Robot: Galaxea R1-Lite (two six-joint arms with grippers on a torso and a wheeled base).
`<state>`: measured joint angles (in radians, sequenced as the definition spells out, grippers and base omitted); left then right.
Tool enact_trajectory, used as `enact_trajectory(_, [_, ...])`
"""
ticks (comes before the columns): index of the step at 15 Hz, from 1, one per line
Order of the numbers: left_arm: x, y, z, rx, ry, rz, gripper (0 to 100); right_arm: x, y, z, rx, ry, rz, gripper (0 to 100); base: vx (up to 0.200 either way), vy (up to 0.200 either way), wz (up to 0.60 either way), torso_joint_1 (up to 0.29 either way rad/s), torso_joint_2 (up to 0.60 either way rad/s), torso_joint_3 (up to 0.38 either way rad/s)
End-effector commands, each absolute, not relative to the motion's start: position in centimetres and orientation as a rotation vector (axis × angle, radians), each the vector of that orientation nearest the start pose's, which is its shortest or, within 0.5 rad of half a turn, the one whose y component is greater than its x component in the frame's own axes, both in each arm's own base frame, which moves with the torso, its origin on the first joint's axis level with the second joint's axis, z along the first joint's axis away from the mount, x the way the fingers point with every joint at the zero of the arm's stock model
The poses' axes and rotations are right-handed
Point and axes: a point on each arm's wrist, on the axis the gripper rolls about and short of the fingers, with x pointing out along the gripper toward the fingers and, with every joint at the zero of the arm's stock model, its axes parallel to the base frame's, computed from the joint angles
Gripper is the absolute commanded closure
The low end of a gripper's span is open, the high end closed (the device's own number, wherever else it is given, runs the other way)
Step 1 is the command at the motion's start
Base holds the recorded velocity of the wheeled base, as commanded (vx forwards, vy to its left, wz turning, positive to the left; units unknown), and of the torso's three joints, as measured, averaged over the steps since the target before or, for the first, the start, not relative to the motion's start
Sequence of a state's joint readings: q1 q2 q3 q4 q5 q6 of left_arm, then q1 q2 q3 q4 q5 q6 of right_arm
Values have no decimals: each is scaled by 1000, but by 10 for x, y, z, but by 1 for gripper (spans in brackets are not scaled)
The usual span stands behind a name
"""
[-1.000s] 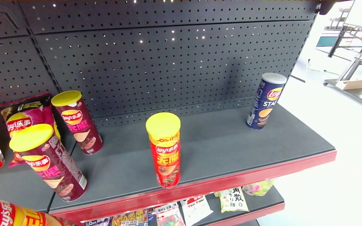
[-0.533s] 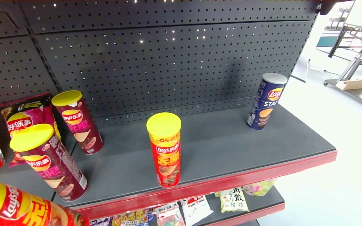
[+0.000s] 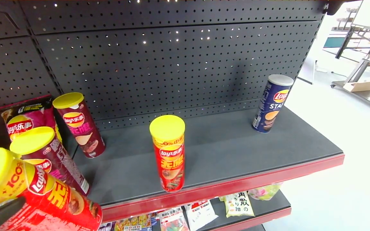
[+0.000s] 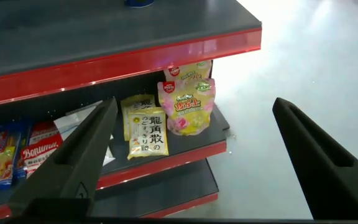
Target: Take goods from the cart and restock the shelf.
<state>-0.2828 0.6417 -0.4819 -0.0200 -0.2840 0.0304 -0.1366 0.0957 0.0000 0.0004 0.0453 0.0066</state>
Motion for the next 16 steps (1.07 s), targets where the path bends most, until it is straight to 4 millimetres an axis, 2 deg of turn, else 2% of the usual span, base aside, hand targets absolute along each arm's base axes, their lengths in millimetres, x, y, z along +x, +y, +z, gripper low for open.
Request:
enact_trajectory(1, [56,-23,210,30,184,-564,100,-15,3,77,15,98,-91,0,0,0,0,0,0,0])
enact_trajectory(5, [89,-32,212,31,213,-567,100,-15,3,77,15,99,-92,0,0,0,0,0,0,0])
enact_trajectory(6, [89,-32,212,31,213,-567,100,-15,3,77,15,99,-92,0,0,0,0,0,0,0])
enact_trajectory(7, [109,-39,215,42,218,-576,100,-15,3,77,15,99,-91,0,0,0,0,0,0,0])
enact_trajectory(10, [149,-51,225,54,203,-580,100,-15,3,77,15,99,-91,0,0,0,0,0,0,0])
enact_trajectory(12, [168,-60,230,80,199,-600,100,-15,3,77,15,98,-92,0,0,0,0,0,0,0])
enact_trajectory(16, [188,-76,222,94,251,-646,100,-15,3,77,15,99,-91,0,0,0,0,0,0,0])
